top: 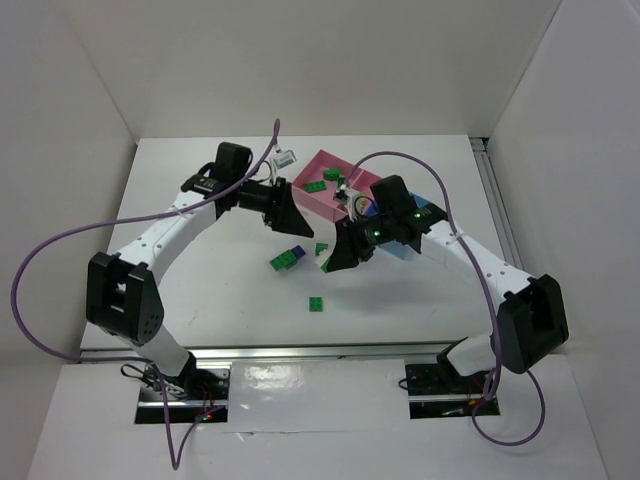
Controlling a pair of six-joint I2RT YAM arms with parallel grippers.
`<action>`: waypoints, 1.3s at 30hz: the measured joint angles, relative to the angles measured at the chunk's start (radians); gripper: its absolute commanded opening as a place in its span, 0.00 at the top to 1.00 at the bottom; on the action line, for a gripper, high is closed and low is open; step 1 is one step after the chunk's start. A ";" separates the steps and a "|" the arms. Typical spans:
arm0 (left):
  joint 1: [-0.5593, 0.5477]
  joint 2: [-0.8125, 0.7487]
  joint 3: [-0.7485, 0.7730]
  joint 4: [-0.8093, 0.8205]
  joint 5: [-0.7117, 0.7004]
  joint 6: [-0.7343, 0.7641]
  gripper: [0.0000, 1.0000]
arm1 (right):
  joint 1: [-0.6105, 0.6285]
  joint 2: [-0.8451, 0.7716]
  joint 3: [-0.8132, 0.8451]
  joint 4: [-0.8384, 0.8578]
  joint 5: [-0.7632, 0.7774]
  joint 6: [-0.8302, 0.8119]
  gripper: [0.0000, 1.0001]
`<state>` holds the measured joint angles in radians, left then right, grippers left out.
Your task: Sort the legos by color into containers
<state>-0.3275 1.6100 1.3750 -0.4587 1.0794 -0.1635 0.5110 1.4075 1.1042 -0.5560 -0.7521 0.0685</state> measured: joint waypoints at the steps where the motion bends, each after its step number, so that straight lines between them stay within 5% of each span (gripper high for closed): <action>1: 0.000 0.000 -0.002 0.003 0.018 0.006 0.16 | -0.002 0.001 0.005 -0.006 -0.030 -0.008 0.74; 8: -0.011 0.041 0.004 -0.048 0.116 0.095 0.14 | -0.024 0.001 0.012 -0.014 -0.193 -0.022 0.74; 20: -0.091 0.124 0.048 -0.174 0.171 0.208 0.23 | -0.041 0.001 0.037 -0.010 -0.240 -0.021 0.74; 24: -0.097 0.128 0.052 -0.211 0.209 0.241 0.33 | -0.041 0.002 0.039 -0.010 -0.240 -0.019 0.74; 28: -0.102 0.156 0.073 -0.253 0.238 0.285 0.56 | -0.042 0.002 0.042 -0.005 -0.246 -0.014 0.74; 35: -0.102 0.207 0.125 -0.324 0.261 0.357 0.58 | -0.051 0.007 0.044 -0.006 -0.255 -0.006 0.74; 39: -0.102 0.218 0.137 -0.336 0.264 0.378 0.77 | -0.051 0.013 0.051 -0.013 -0.259 -0.004 0.74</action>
<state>-0.4294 1.8278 1.5120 -0.7944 1.3434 0.2142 0.4599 1.4200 1.1557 -0.5694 -1.0107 0.0643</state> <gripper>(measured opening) 0.370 0.449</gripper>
